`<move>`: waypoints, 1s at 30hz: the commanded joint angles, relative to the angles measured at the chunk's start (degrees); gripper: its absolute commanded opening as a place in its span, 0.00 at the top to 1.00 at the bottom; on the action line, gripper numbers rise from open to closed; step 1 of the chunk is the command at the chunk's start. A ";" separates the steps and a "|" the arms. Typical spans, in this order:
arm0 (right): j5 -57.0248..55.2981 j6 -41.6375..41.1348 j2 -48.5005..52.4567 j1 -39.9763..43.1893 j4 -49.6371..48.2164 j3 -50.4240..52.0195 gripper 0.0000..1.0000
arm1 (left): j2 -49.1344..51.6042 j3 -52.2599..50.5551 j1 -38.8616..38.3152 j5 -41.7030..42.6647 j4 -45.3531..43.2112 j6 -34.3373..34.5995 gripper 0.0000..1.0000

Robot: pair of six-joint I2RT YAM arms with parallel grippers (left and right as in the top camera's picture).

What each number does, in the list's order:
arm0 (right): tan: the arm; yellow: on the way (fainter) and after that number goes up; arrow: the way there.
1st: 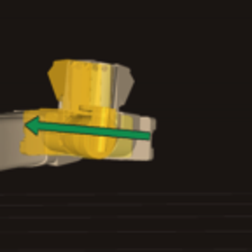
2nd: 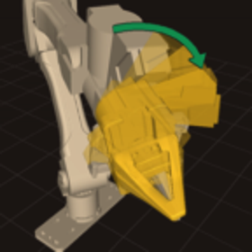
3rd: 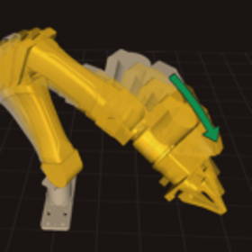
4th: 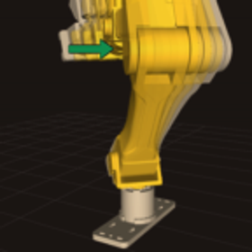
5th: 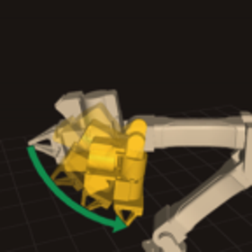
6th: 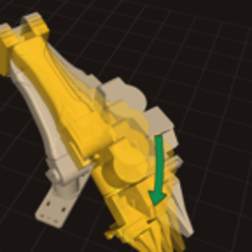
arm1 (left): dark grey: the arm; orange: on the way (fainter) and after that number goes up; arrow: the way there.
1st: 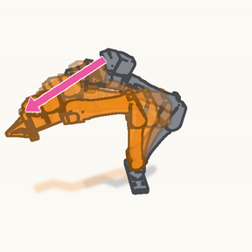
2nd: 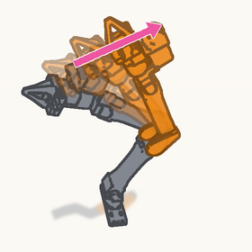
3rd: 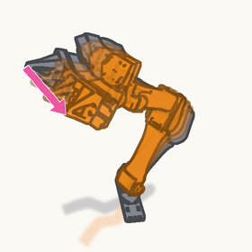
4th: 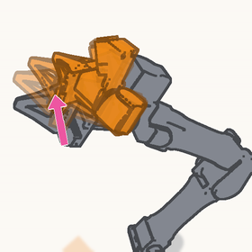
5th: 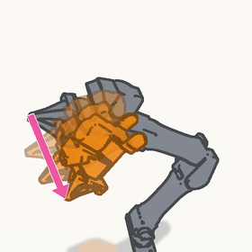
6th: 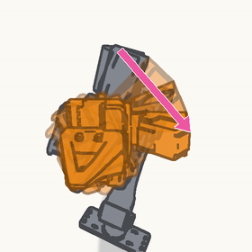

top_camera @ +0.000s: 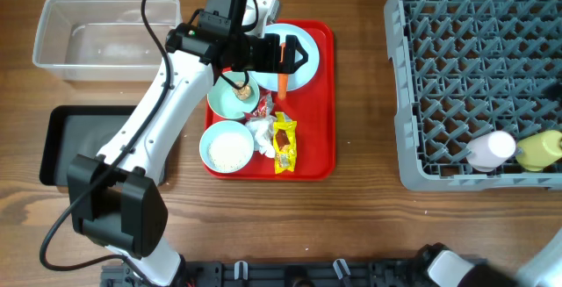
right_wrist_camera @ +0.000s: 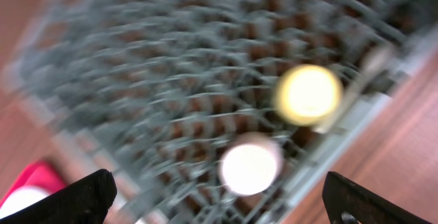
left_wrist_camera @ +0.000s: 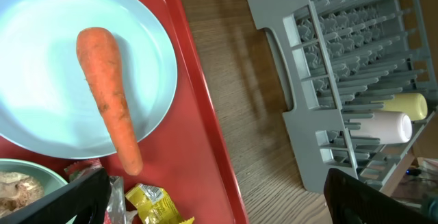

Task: Sort waste into correct bins and load items into the dishwasher rack
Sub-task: 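Carry the yellow cup into the rack and release it with the right gripper, then grasp the carrot on the light-blue plate with the left gripper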

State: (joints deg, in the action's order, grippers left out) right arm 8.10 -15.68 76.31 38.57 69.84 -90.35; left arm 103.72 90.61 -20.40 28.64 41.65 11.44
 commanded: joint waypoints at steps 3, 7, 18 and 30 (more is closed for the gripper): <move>1.36 3.63 -5.25 -16.81 -3.08 -0.72 0.00 | -0.11 0.37 0.28 -0.26 0.00 -0.50 0.00; 1.49 1.88 -3.58 -25.64 -4.92 -0.70 0.00 | -0.11 0.37 0.28 -0.24 -0.02 -0.48 0.00; -7.10 -3.65 3.61 -34.86 -10.27 -0.72 0.00 | 1.62 0.37 -0.50 -15.02 -2.93 -1.97 0.00; -7.28 -2.47 3.63 -30.23 -7.41 -0.72 0.00 | 17.25 0.37 -4.63 -24.74 -14.91 0.66 0.23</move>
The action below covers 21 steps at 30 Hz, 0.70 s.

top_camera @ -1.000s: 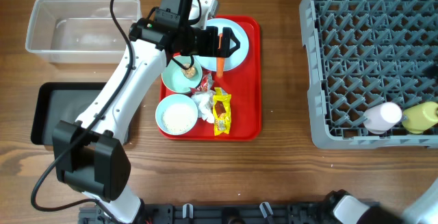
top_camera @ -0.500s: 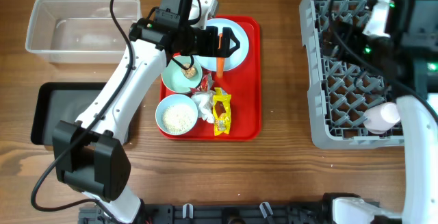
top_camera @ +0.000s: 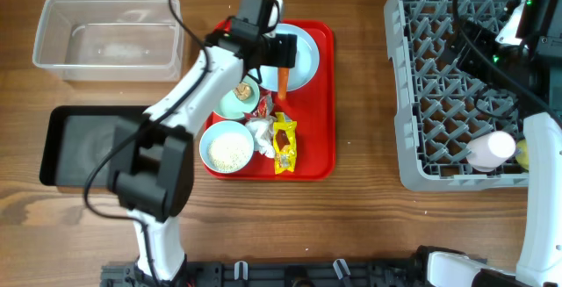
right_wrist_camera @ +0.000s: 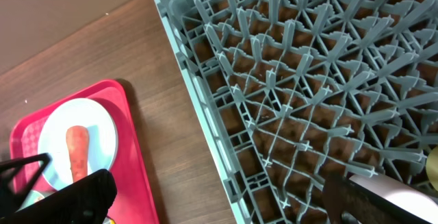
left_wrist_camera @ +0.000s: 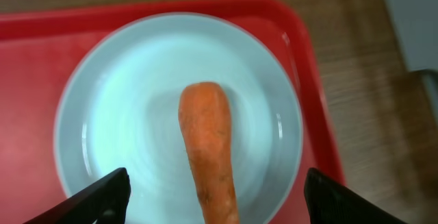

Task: Sort waste into correct bins and load items into the dishwasher rack
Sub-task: 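Grasp the carrot on the light-blue plate with the left gripper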

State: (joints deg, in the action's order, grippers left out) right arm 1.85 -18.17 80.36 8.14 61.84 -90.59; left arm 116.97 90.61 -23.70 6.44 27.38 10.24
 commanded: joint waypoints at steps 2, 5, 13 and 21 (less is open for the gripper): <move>-1.18 0.11 -0.42 0.20 1.11 -0.48 0.00 | 6.34 0.37 -1.95 -4.66 -0.68 4.28 0.28; -1.90 -0.04 -0.42 0.20 1.90 -0.48 0.00 | 9.86 0.37 -2.10 -4.74 -1.49 7.52 0.37; -2.29 -0.02 -0.42 0.20 2.01 -0.48 0.00 | 11.93 0.37 -2.99 -4.39 -3.63 8.26 0.64; -2.29 -0.04 -0.42 0.20 2.01 -0.46 0.00 | 2.97 0.39 -3.04 -4.42 -2.05 8.24 0.84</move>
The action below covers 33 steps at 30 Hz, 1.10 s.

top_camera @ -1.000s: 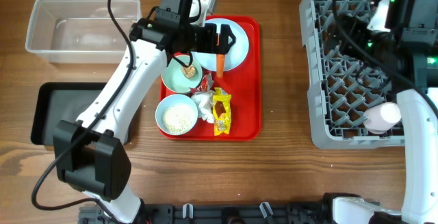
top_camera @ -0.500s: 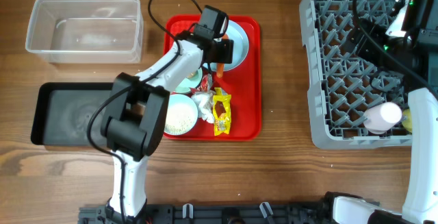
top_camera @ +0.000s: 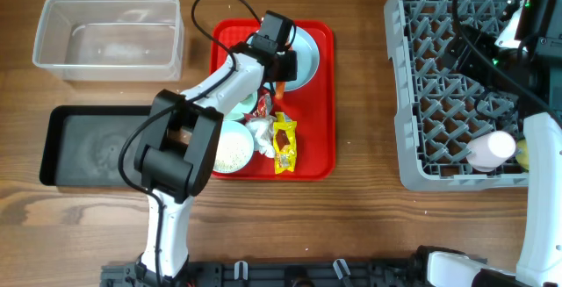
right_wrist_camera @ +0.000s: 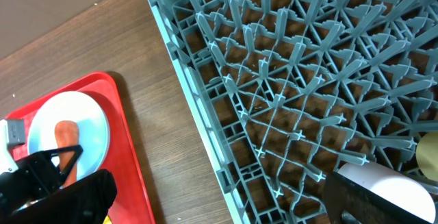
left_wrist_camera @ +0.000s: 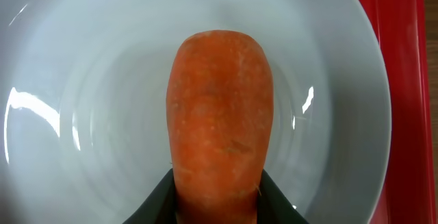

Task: Sort waste into correct bins and load items into the dishwasher rack
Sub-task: 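Grasp the carrot on the light-blue plate with the left gripper, then place the carrot onto the black tray with the left gripper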

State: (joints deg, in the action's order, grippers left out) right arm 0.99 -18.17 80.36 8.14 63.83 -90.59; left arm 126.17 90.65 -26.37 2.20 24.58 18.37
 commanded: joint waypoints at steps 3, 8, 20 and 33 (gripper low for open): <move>-1.90 -0.02 -0.42 0.20 0.02 -0.46 0.00 | -12.68 0.35 0.11 -0.83 5.92 0.11 0.86; -2.69 0.13 -0.42 0.20 0.33 -0.44 0.00 | -26.23 0.35 3.65 -4.09 25.53 0.15 0.85; -2.73 0.22 0.24 0.20 1.07 0.98 0.00 | -31.12 -8.57 20.28 -21.24 59.25 24.57 0.88; -2.69 0.57 1.25 0.17 1.62 1.03 0.00 | -31.12 -28.65 43.91 -18.18 29.88 27.50 0.88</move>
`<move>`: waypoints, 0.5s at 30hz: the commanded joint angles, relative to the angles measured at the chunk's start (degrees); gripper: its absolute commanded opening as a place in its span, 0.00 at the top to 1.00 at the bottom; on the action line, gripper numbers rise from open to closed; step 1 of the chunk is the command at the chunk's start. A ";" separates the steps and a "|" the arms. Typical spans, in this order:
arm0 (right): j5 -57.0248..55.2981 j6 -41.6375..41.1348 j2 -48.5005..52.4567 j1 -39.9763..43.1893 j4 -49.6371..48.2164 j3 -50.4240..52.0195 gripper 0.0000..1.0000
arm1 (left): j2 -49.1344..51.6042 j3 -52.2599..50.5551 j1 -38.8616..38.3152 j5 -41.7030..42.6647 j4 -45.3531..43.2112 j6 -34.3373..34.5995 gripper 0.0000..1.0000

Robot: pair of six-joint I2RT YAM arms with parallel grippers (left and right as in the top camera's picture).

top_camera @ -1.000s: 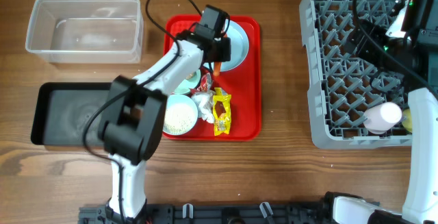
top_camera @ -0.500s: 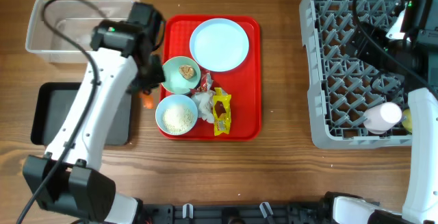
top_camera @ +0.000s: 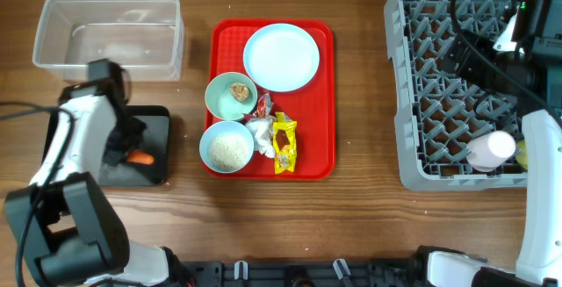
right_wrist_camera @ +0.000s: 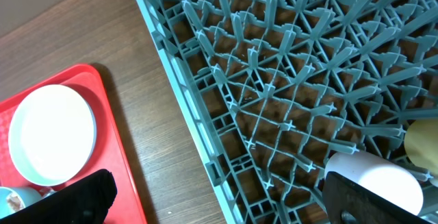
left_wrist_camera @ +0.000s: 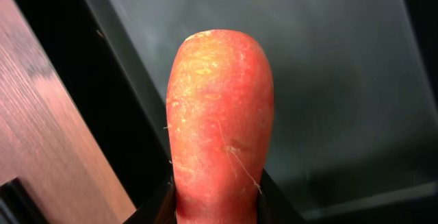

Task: Sort waste into correct bins and load items into the dishwasher rack
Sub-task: 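Place the carrot onto the black tray with the left gripper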

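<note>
My left gripper [left_wrist_camera: 217,210] is shut on the thick end of an orange carrot [left_wrist_camera: 220,128] and holds it over the black tray [left_wrist_camera: 328,80]. From overhead the carrot [top_camera: 140,157] pokes out beside the left wrist above the black tray [top_camera: 161,175] at the table's left. The light blue plate [top_camera: 281,56] on the red tray [top_camera: 327,103] is bare. My right gripper [right_wrist_camera: 219,207] stands open above the grey dishwasher rack [right_wrist_camera: 294,80], holding nothing.
The red tray also carries a bowl of scraps [top_camera: 233,96], a bowl of rice [top_camera: 227,147], crumpled tissue [top_camera: 262,133] and a yellow wrapper [top_camera: 284,144]. A clear bin [top_camera: 107,37] stands behind the black tray. A white cup [top_camera: 490,149] and a yellow cup [top_camera: 540,149] lie in the rack [top_camera: 439,103].
My left gripper was shut on the carrot on the blue plate; now it holds the carrot over the black tray at the left. The plate is bare. The right gripper has barely shifted.
My left gripper was open above the carrot on the plate while the right wrist view was blurred over the rack. Then it was open closer over the carrot, then shut on its end. Now the carrot is over the black tray, and the right gripper stays above the rack.
</note>
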State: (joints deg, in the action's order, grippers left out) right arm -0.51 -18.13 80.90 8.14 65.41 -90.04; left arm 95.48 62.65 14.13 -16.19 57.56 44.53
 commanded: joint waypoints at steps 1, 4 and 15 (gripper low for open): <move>-1.16 0.48 0.70 0.17 0.11 0.48 0.00 | -0.22 -0.94 4.04 0.13 -4.46 1.33 0.82; -1.18 0.11 0.70 0.20 0.59 0.48 0.00 | 0.35 -1.88 4.42 0.13 -7.96 1.36 0.64; -1.18 0.09 0.70 0.17 1.14 0.48 0.00 | 0.02 0.15 3.50 8.79 -11.02 -7.54 0.36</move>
State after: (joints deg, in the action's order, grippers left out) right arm -0.51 -18.15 81.12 8.14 66.48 -90.04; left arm 95.57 61.10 18.22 -14.11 46.98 44.53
